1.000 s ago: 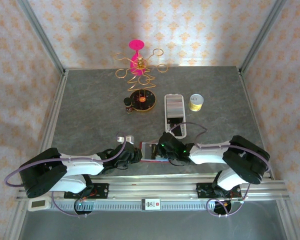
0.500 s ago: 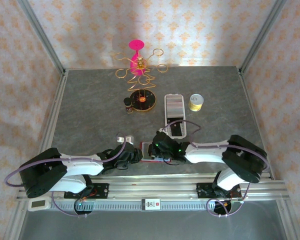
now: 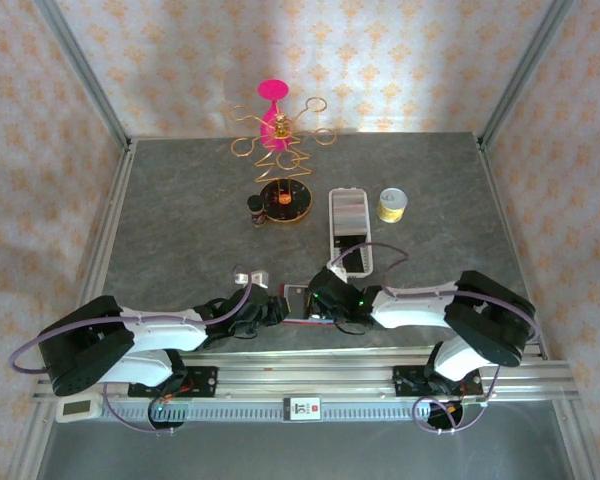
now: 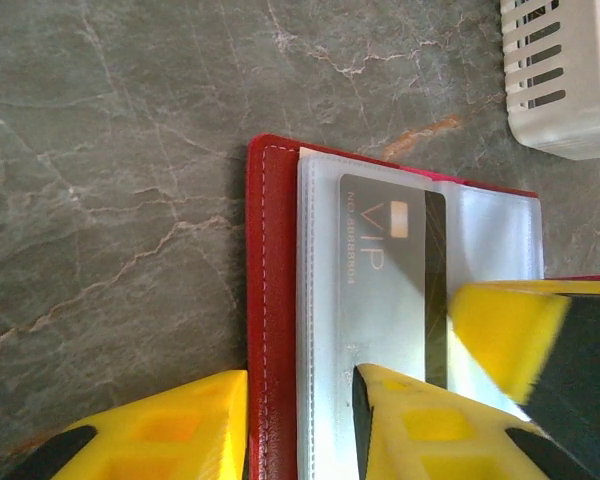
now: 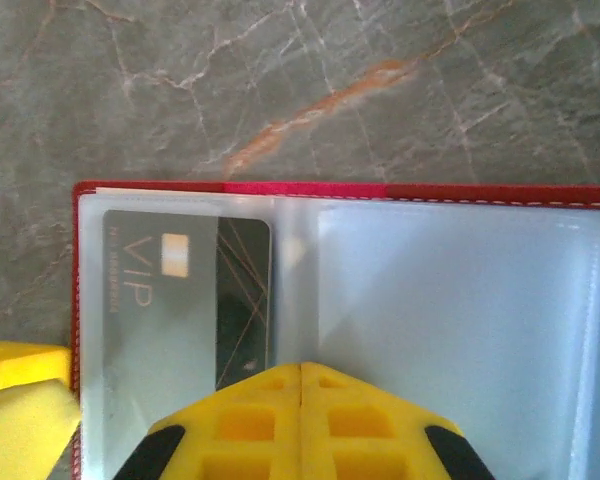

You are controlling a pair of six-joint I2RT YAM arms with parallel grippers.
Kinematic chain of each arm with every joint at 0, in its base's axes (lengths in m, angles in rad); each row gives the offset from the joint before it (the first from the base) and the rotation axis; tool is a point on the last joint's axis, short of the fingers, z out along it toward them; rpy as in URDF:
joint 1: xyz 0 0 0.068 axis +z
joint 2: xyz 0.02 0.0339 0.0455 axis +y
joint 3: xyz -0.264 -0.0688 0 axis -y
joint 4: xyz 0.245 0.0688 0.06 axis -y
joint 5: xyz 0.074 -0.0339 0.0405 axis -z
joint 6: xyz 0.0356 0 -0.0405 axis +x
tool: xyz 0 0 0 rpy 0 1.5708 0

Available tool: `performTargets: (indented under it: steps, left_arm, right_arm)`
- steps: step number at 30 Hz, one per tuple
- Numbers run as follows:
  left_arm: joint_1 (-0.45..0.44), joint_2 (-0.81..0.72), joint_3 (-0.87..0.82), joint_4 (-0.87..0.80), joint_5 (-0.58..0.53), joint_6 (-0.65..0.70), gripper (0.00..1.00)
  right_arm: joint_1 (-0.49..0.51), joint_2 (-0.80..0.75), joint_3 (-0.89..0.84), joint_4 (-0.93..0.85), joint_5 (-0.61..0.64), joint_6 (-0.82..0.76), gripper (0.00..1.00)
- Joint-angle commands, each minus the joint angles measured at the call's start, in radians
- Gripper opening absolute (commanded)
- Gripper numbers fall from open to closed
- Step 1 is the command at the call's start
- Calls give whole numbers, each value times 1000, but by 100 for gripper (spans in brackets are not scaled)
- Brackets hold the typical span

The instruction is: Put the credit cards into the card holder

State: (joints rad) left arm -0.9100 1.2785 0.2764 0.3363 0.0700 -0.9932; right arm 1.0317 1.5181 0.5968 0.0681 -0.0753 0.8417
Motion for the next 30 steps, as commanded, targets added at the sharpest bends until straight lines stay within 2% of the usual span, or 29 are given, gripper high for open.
performTargets:
  steps: [1,9,15,23,30]
  left_arm:
    - [-5,15,-20,23,-18,5,35]
    - [-4,40,-26,49,-12,3,35]
    - [-4,47,-25,43,-19,0,31]
    - [-5,53,-23,40,-24,-5,25]
    - [-5,56,-19,33,-22,-2,21]
  right_arm:
    - [8,47,32,-2,-8,-21,0]
    - [37,112,86,6,-29,-26,0]
    - [53,-7,81,-55,55,-17,1]
    - [53,-128,-1,-216,154,30,23]
    - [53,-100,-35,-177,120,46,31]
